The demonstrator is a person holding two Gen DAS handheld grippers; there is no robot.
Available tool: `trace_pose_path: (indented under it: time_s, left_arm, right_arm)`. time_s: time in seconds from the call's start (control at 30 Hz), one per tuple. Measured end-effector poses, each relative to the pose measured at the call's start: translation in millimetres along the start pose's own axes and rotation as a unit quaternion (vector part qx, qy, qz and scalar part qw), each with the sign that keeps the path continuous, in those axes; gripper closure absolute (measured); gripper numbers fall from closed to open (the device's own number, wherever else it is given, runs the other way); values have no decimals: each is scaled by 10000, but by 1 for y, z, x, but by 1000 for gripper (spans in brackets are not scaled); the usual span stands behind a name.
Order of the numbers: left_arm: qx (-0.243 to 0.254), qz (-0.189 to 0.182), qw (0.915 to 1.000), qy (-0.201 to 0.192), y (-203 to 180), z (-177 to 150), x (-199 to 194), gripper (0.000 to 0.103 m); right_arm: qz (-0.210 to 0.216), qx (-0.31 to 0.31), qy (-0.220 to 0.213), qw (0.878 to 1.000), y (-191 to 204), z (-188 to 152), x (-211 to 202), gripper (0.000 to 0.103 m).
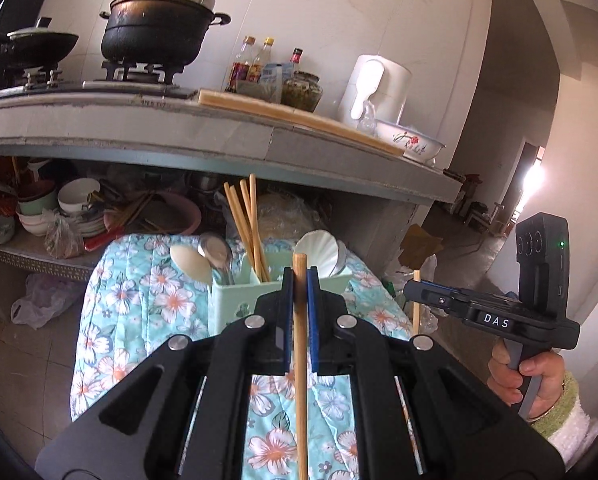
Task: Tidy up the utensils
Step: 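Lower both chopsticks into the green holder and open both tools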
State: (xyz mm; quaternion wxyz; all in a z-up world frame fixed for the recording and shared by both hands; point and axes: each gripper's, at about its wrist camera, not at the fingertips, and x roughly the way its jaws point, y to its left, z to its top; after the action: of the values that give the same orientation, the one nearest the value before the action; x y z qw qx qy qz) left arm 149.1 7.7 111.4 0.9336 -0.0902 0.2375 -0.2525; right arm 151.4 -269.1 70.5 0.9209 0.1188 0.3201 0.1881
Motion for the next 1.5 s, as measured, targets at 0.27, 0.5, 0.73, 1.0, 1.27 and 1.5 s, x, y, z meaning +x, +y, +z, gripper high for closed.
trace_pose_path:
  time_s: [0.27,0.5,0.73,1.0,1.27,1.5]
  left_arm:
    - [359,-83,9946,-967,-24,62,-14,97]
    - [360,-156,9829,-1799,-29,108,-7,97]
    - [282,-103,9716,-2348,-20,133,26,97]
    - [200,17,9759,-2175,-7,116,98,97]
    - [-162,8,9876,-1565,18,80,144,97]
    - [-172,-233,9890,-1451,23,73,126,57]
  right_arm:
    - [96,-289,-741,9968,14,58,-32,97]
    - [237,-336,-1166,9923,18,95,-40,97]
    - [355,-239,-1113,9929,6,95,-26,97]
    - [289,-13,-812,9963,-20,84,-10,97]
    - [152,-26,-588,9981,-29,80,-1,97]
    - [123,-116,-653,9977,-20,90,5,97]
